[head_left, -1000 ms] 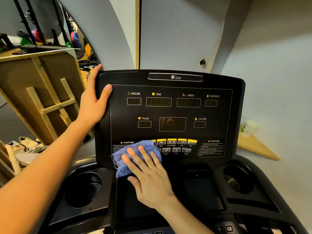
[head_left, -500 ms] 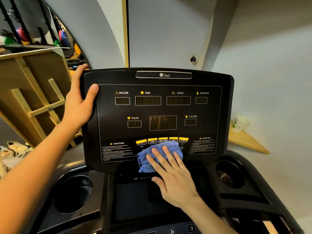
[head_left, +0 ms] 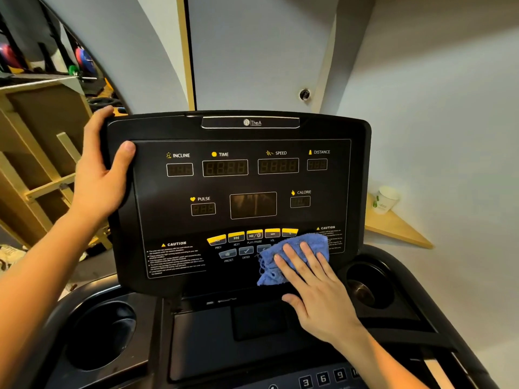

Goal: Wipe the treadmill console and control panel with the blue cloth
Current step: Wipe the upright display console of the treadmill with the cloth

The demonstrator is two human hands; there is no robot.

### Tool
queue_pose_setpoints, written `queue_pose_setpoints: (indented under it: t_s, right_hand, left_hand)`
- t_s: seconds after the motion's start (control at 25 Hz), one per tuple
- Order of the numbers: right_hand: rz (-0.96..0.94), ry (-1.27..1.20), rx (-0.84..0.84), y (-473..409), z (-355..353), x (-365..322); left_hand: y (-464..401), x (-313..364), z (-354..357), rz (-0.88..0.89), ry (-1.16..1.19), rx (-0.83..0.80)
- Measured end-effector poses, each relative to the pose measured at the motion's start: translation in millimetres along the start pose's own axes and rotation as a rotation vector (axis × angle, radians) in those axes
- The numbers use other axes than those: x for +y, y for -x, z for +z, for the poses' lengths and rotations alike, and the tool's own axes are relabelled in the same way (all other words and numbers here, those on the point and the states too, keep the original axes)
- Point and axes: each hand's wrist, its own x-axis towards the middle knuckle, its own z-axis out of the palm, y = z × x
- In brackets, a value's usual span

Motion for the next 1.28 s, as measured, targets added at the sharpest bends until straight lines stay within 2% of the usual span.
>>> queue_pose_setpoints:
  t_s: [0.48,0.76,1.08,1.28]
  right_hand:
    - [0.201,0.01,0.06,18,14,37]
    - [0.272,-0.014,0.117,5,20,45]
    - [0.33,-0.028,0.303,-59,-12,63]
    - [0.366,-0.085,0.374,-112,-54,70]
  left_hand:
    - [-12,-34,5,0.099,0.022,0.059]
    - [-14,-39,7,0.077,0.075,0.079]
    - [9,-2,5,-0.017,-0.058,0.053]
    - [35,-9,6,-0.045,-0.075,0.035]
